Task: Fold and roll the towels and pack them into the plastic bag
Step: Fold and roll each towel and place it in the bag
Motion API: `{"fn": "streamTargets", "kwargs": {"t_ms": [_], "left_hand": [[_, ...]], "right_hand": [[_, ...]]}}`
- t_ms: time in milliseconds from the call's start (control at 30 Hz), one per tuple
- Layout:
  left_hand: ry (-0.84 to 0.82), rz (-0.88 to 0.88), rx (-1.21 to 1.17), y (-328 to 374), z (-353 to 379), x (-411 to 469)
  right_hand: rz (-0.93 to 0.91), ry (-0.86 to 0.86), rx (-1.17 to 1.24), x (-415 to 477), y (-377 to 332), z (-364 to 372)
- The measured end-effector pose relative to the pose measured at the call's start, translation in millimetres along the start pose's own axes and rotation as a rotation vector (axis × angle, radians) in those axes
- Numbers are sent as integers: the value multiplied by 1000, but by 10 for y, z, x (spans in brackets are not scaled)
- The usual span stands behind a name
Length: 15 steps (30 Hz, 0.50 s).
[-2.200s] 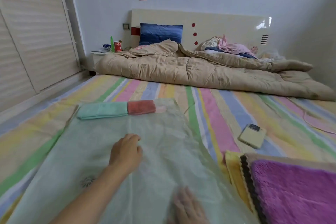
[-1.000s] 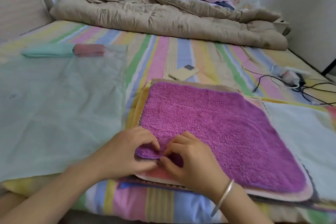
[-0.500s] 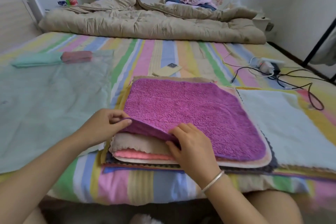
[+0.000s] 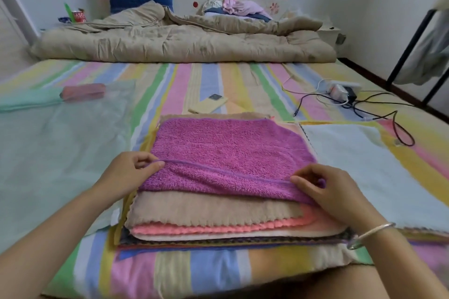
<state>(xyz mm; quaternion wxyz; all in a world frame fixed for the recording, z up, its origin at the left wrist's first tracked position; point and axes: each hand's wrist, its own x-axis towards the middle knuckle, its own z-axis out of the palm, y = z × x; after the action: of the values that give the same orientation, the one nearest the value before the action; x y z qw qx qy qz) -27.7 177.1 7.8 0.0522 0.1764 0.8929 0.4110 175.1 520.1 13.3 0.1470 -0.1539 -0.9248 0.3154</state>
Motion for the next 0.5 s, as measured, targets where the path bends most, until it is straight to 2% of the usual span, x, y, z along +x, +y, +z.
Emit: {"fn": "streamTargets", "kwargs": {"t_ms": [67,167,267,367,500], "left_hand": [[1,19,42,-8,23,29],[9,39,78,-21,45,33],[112,55,115,-24,81,49],[270,123,255,50,120,122],[326,234,415,124,118,291]], "right_hand": [[-14,-86,-53,9,7,3],[-36,-118,-42,32,29,-22],[-75,72,38,165,-26,-39],[-135,261,19,431,-119,-32],[-136,182,-105,757,-29,8]]}}
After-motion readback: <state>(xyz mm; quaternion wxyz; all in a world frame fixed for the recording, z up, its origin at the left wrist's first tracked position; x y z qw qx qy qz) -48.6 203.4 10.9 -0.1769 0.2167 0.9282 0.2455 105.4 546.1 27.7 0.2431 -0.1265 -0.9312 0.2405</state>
